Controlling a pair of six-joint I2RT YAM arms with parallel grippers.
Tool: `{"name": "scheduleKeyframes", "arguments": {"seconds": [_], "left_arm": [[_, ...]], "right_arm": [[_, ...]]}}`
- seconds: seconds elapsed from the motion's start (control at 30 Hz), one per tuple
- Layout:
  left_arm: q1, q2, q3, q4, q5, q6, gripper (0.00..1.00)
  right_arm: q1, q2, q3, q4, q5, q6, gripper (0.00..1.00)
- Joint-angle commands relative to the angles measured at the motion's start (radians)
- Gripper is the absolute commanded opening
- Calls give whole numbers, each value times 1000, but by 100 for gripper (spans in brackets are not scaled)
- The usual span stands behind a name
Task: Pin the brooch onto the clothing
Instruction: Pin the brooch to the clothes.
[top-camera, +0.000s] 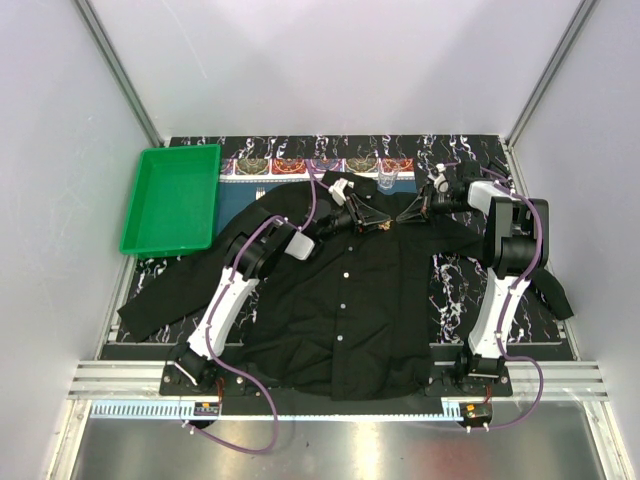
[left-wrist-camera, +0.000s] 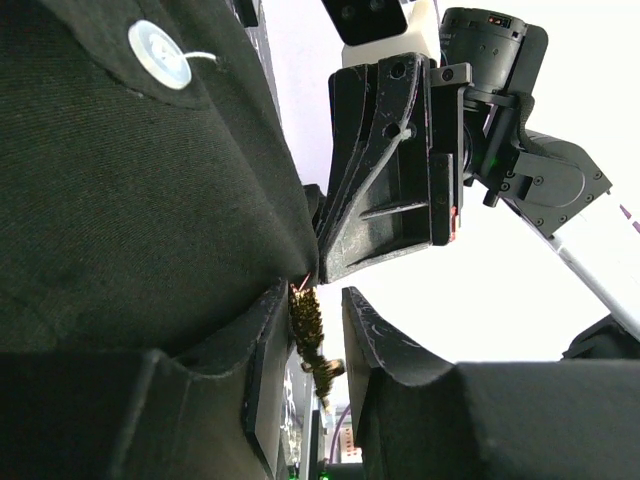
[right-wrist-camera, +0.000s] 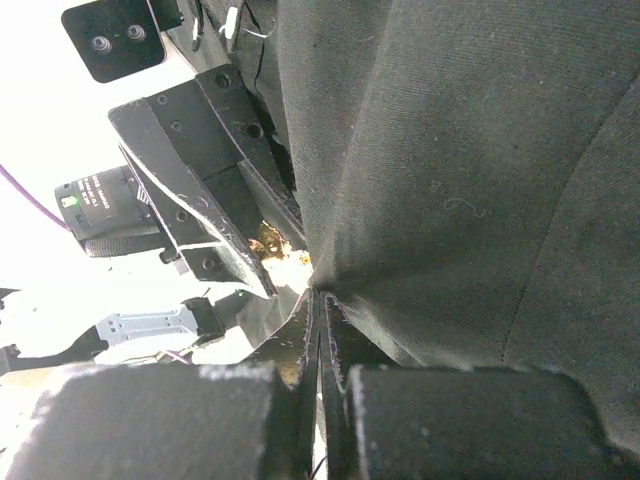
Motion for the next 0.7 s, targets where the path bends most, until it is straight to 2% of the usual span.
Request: {"name": "scheduleKeyframes", "arguments": {"seconds": [0.0,0.27,0.4,0.67], "left_arm": [[-12,-9,-52,113,-34,-22,31],[-12,-19,-60,96,-37,-5,28],[-12,-26,-58,103,-36,0,41],[-6,-57,-86,129,-39,18,40]], "right_arm": [[-14,-32,-9,12,-5,-17,0],[-31,-44,-29,14,-9,-27,0],[-33,-46,-29,16,-17,-30,0],[-36,-63,-30,17,0,-31,0]]}}
